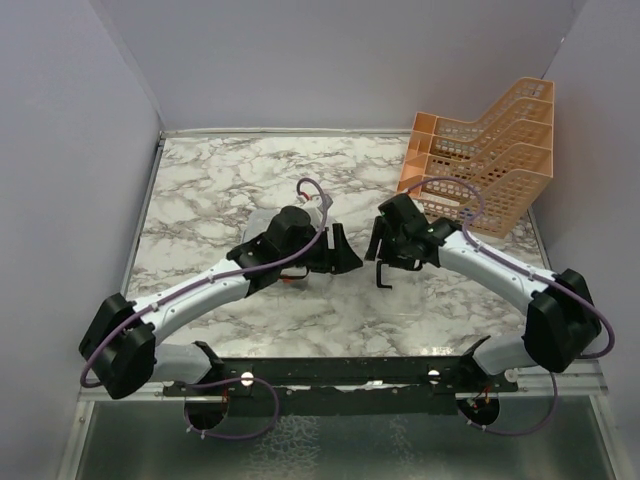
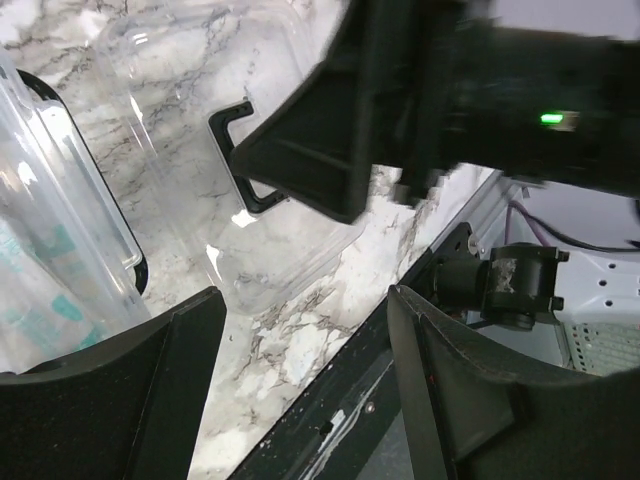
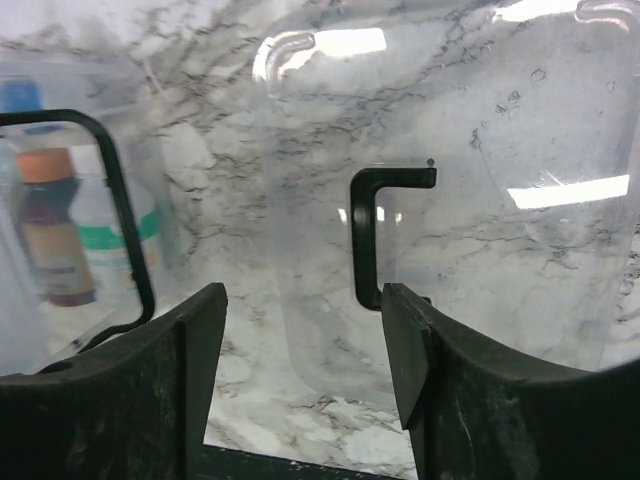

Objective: Organize the medicine kit

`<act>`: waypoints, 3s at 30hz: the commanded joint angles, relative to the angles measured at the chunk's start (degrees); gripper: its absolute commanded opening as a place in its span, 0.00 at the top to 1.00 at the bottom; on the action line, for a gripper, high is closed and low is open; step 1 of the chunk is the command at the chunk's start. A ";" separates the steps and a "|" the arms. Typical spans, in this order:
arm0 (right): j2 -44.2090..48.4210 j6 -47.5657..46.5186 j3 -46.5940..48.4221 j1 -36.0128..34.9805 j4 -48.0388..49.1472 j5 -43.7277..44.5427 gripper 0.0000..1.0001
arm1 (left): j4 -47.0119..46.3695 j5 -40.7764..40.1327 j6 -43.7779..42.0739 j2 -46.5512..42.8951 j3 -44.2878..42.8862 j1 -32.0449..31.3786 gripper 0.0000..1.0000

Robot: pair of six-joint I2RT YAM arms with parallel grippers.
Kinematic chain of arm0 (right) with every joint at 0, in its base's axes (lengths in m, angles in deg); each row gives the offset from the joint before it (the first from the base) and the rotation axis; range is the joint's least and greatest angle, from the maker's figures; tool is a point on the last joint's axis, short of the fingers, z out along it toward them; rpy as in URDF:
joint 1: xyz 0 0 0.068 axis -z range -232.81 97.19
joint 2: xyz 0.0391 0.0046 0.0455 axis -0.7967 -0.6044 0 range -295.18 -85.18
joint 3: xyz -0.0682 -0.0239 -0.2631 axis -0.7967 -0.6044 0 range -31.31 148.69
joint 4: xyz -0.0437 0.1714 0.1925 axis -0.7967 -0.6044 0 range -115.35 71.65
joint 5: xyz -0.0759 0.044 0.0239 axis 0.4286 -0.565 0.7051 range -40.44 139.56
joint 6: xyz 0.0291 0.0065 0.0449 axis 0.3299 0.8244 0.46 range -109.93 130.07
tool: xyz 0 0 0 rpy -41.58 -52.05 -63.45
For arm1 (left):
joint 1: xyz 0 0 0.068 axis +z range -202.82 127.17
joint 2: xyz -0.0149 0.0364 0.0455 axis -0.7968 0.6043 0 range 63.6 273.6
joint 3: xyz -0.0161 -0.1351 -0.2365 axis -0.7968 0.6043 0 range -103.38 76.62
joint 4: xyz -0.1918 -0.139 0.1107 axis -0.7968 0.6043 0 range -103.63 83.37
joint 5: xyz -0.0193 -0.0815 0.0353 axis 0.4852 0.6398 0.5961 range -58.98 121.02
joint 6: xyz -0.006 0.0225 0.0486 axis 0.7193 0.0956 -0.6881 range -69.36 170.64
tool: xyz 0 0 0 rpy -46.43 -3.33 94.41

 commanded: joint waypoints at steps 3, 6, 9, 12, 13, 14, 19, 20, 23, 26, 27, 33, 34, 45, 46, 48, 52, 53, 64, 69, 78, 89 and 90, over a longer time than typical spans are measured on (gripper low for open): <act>-6.67 -4.81 1.16 -0.54 -0.16 1.24 0.36 | 2.05 -4.22 -2.71 -7.70 2.08 -0.21 0.32; -9.78 -6.06 2.58 -1.15 -0.37 1.02 0.36 | 1.51 -5.58 -2.93 -10.72 3.68 -0.11 0.32; -12.72 -6.32 4.20 -2.41 -1.23 2.27 0.35 | 1.06 -7.35 -3.25 -13.33 4.78 -0.10 0.32; -14.62 -6.45 5.60 -3.74 -1.51 3.79 0.33 | 1.09 -9.00 -3.40 -15.06 5.43 -0.14 0.32; -15.34 -6.35 6.11 -4.06 -1.94 4.62 0.33 | 1.07 -9.50 -3.38 -15.52 5.61 -0.11 0.31; -16.17 -5.98 6.72 -4.26 -2.70 5.72 0.32 | 1.19 -9.87 -3.45 -16.02 5.80 -0.12 0.31; -18.97 -3.15 9.10 -5.41 -6.84 11.29 0.30 | 1.58 -11.29 -3.56 -17.20 6.45 -0.12 0.31; -19.17 -3.25 8.94 -5.43 -6.41 11.00 0.30 | 1.62 -11.49 -3.56 -17.45 6.50 -0.11 0.31; -20.02 -2.87 9.15 -5.71 -5.77 10.33 0.30 | 2.10 -12.43 -3.69 -18.34 6.81 -0.19 0.31; -21.71 -1.62 10.04 -5.98 -6.09 10.53 0.30 | 2.71 -13.49 -3.67 -19.11 7.07 -0.10 0.31; -22.45 -1.03 10.40 -6.12 -6.40 10.48 0.30 | 2.79 -13.75 -3.71 -19.35 7.16 -0.11 0.31; -25.49 3.62 11.41 -6.68 -8.91 12.95 0.31 | 3.74 -14.71 -4.02 -20.29 7.18 -0.10 0.31; -25.82 4.73 11.34 -6.71 -9.43 13.56 0.32 | 3.69 -14.57 -4.12 -20.39 7.18 -0.10 0.31; -20.93 7.32 9.34 -6.62 -8.96 17.13 0.60 | 0.28 -7.56 -5.58 -15.98 6.08 -0.14 0.26; -20.24 7.12 9.22 -6.62 -8.75 17.28 0.61 | -0.49 -6.62 -5.56 -15.14 6.00 -0.11 0.26; -18.92 6.84 9.21 -6.54 -8.62 17.41 0.62 | -1.78 -4.78 -5.48 -13.38 5.61 -0.15 0.26; -16.68 6.38 9.20 -5.94 -8.11 16.89 0.63 | -3.91 -1.29 -5.60 -9.59 3.91 -0.19 0.26; -16.01 6.31 9.11 -5.73 -7.88 16.74 0.63 | -4.45 -0.58 -5.60 -8.72 3.63 -0.20 0.26; -9.68 4.85 6.43 -2.01 -3.61 11.44 0.62 | -8.53 2.06 -3.78 -1.54 1.24 -0.28 0.27; -11.19 5.92 6.26 -1.88 -7.29 13.21 0.48 | -9.81 1.72 -3.29 -0.83 1.19 -0.30 0.28; -14.30 7.33 5.12 -0.66 -8.81 14.68 0.36 | -12.70 2.30 -2.29 -1.00 3.67 -0.67 0.33; -15.36 7.20 3.60 -0.47 -7.42 13.67 0.26 | -8.61 0.65 -2.80 2.71 2.26 -0.72 0.33; -15.40 7.02 3.34 -0.45 -7.02 13.16 0.25 | -6.67 -0.61 -3.14 3.13 1.65 -0.71 0.33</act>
